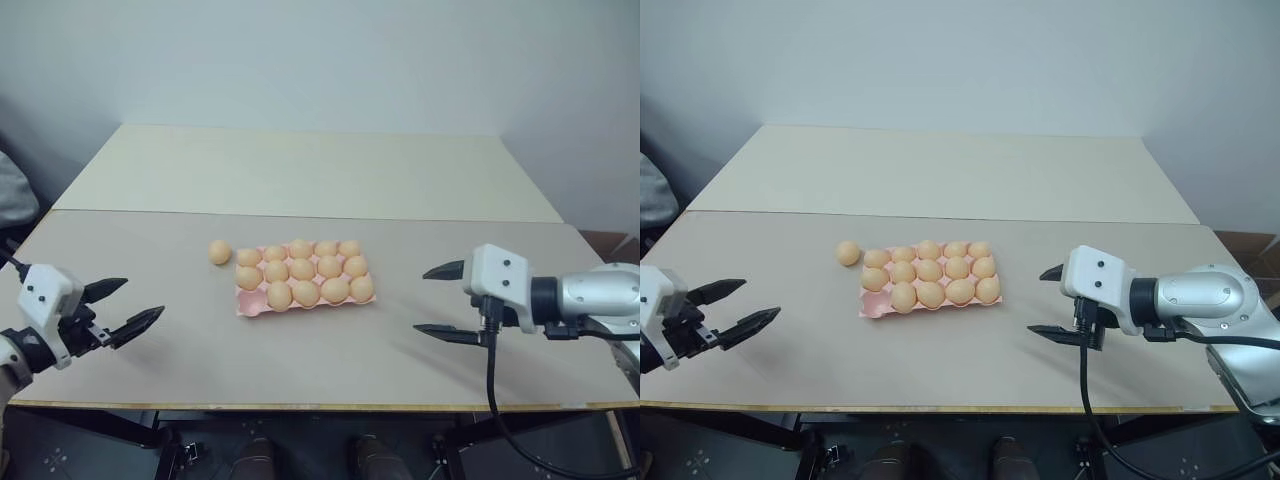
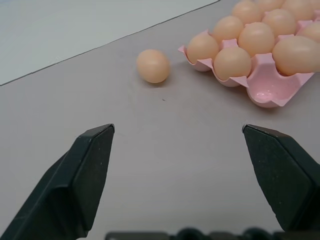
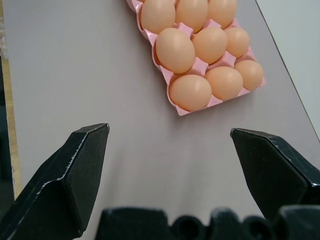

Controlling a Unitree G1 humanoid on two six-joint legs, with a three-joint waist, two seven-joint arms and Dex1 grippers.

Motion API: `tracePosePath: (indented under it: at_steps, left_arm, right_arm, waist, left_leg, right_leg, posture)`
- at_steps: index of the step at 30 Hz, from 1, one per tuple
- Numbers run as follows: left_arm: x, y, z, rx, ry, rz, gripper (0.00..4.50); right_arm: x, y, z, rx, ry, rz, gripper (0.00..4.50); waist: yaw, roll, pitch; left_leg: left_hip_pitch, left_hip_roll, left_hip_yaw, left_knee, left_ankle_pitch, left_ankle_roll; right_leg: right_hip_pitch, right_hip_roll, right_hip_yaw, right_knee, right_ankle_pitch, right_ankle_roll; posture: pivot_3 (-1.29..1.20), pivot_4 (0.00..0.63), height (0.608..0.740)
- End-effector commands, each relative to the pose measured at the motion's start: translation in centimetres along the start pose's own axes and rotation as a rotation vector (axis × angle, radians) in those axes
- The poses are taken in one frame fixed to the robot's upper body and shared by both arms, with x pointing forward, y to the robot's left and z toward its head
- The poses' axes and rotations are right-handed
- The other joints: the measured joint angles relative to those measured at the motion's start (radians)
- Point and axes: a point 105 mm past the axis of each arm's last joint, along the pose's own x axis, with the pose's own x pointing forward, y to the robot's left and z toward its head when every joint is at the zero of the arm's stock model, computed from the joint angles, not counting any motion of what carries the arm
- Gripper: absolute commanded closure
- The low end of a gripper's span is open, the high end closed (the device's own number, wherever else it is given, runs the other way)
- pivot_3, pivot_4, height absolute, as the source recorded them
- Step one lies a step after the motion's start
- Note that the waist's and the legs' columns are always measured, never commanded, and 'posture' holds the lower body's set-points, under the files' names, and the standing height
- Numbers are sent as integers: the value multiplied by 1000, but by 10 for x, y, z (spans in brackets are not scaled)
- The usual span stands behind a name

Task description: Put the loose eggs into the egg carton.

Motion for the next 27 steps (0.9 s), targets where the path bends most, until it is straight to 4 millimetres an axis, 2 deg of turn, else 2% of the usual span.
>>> tracePosePath:
  at_steps: [1,5,16,20,27]
  left_arm:
    - [-2,1,13,33,-39,32,37]
    - [9,12,9,45,-46,95,37]
    - [78,25,-6,-38,-105,41,37]
    - [102,22,-10,-3,-89,-12,37]
    - [134,23,-15,-4,-76,-42,37]
  right_arm:
    - [-2,-5,7,-53,-18,-7,0]
    - [-1,-6,7,-56,-19,-7,0]
    - [-4,-3,8,-48,-11,-50,0]
    - [-7,-1,8,-40,-6,-74,0]
    - [-10,1,7,-26,6,-93,0]
  waist:
    - [0,0,0]
    - [0,0,0]
    - [15,0,0]
    - [16,-1,0]
    - [17,-1,-1]
  left_leg:
    - [0,0,0,0,0,0]
    - [0,0,0,0,0,0]
    - [0,-1,1,0,0,0]
    - [-1,-1,1,0,0,0]
    - [-1,-1,0,0,0,0]
  right_leg:
    - [0,0,0,0,0,0]
    - [0,0,0,0,0,0]
    - [0,1,0,0,3,-3]
    - [0,1,0,0,7,-1]
    - [1,1,0,0,7,1]
  posture:
    - [0,150,740]
    - [0,150,740]
    - [0,150,740]
    - [0,150,740]
    - [0,150,740]
